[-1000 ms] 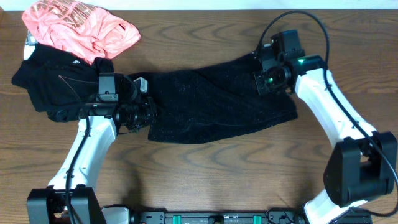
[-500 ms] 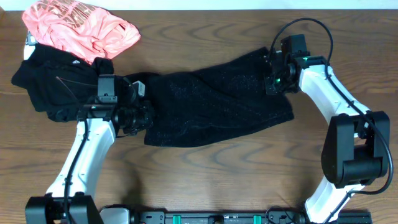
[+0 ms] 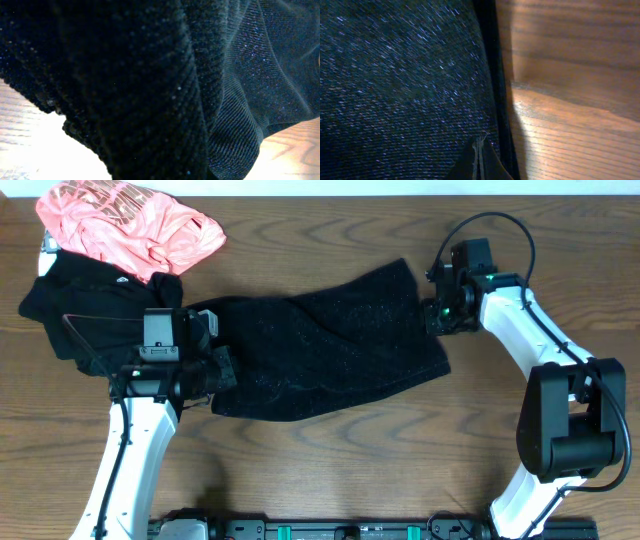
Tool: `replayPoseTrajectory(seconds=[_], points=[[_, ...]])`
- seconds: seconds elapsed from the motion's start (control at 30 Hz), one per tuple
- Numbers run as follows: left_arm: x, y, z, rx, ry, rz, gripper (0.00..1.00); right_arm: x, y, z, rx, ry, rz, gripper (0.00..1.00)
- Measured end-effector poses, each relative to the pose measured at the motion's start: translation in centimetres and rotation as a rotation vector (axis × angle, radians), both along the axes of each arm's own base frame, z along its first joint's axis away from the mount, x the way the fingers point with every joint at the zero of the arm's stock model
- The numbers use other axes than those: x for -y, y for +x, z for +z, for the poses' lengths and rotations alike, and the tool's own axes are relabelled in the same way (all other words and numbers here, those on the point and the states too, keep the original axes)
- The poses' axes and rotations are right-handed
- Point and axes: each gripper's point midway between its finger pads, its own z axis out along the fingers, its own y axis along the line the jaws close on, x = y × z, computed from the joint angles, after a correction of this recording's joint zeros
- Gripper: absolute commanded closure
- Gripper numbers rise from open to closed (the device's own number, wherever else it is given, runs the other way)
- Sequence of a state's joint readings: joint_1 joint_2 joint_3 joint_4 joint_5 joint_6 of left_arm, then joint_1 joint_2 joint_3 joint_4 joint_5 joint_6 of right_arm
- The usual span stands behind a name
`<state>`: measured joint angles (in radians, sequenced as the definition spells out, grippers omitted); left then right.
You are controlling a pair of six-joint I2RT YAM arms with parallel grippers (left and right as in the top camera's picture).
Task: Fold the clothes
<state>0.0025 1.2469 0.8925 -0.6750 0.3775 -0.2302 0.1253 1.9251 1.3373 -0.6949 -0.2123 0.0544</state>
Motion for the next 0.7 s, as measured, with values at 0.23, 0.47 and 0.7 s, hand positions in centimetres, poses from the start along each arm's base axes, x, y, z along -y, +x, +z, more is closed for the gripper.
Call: replayPoseTrajectory(seconds=[0.23, 0.47, 0.7], points=[[-0.2, -0.1, -0.1, -0.003, 0.012, 0.003, 0.94, -1.0, -1.4, -1.9, -0.026, 0.022, -0.004, 0.99], [0.1, 0.2, 0.1, 0.014, 0.01, -0.003, 0.94, -1.7, -2.3, -3.3, -0.039, 0.038, -0.019, 0.99], [2.6, 1.3, 1.0, 0.082, 0.0, -0.06, 0.94, -1.7, -2.4, -3.4, -0.04, 0.041, -0.026, 0.99]])
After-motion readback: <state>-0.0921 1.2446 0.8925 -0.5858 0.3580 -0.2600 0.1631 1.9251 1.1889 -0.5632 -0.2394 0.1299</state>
